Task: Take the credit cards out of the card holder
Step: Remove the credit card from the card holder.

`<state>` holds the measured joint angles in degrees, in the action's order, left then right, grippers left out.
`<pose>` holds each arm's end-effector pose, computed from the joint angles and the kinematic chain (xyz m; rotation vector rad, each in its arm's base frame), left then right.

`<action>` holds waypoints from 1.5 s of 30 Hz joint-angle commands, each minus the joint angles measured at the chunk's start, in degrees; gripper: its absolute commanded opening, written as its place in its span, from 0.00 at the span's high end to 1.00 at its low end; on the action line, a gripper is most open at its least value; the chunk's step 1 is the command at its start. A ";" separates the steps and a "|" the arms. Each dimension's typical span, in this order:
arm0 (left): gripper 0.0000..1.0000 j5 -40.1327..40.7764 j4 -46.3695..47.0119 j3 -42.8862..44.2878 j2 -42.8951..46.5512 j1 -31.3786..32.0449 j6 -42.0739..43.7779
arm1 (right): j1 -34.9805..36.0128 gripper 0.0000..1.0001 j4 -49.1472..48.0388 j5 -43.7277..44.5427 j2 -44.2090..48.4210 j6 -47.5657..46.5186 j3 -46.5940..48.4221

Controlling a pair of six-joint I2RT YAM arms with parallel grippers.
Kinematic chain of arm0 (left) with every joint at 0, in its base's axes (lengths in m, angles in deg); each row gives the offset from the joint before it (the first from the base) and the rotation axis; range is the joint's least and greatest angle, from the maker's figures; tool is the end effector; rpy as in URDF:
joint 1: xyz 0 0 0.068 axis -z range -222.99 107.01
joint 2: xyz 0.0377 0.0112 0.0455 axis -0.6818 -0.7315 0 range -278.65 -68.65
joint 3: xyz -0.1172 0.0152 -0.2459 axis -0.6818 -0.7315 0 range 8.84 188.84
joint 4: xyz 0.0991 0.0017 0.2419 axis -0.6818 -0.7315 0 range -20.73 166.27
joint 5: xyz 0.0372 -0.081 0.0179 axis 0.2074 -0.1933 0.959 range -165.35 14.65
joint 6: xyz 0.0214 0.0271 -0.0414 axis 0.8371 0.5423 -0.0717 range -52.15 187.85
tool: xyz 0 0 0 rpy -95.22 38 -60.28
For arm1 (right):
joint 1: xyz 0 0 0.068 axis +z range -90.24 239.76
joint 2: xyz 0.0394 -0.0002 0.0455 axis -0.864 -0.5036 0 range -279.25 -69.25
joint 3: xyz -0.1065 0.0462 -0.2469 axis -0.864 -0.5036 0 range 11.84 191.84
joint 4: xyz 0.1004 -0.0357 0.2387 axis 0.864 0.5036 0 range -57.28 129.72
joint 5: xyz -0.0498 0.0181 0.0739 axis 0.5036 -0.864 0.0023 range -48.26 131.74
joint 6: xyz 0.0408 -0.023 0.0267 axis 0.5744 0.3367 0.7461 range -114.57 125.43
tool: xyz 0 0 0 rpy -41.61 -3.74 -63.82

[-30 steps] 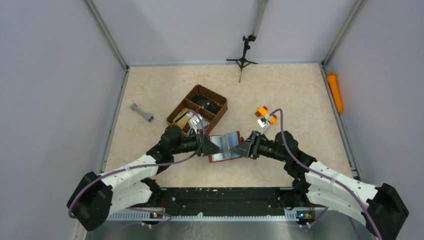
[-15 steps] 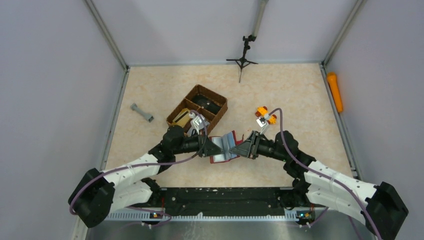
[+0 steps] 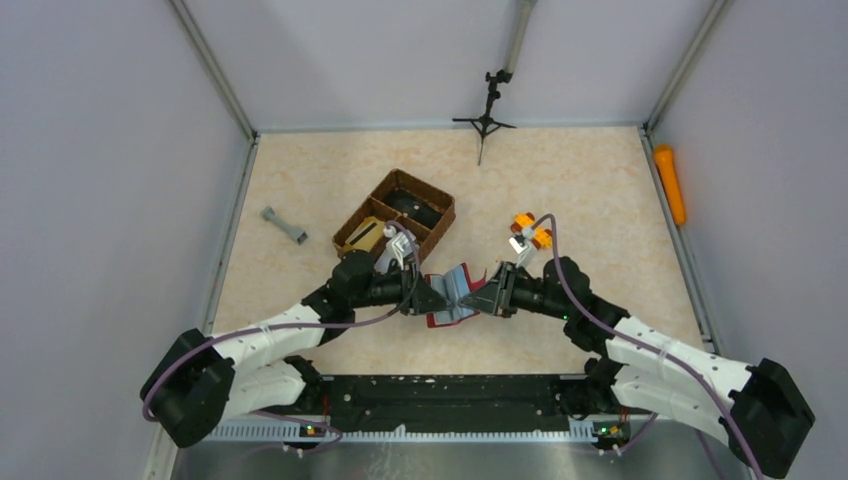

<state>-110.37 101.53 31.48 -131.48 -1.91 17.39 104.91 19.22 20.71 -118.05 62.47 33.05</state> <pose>0.1561 -0.1631 0.2096 0.3317 2.1101 -1.5995 0.1285 0.1473 0.2258 -0.0845 2.1117 1.5135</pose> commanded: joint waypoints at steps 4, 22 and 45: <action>0.38 -3.29 5.95 3.87 -0.72 1.03 0.45 | 0.19 1.00 5.44 4.21 -1.72 -3.55 3.43; 0.24 2.20 -6.70 7.35 -6.06 1.56 4.64 | 0.21 1.00 3.59 3.12 -1.54 -3.07 3.77; 0.15 1.26 -5.04 7.89 -8.56 1.46 3.62 | 0.31 1.00 5.18 2.50 -0.99 -4.74 4.82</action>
<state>-107.62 92.11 37.77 -140.11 -0.62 21.24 104.98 28.16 24.79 -118.70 58.47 33.93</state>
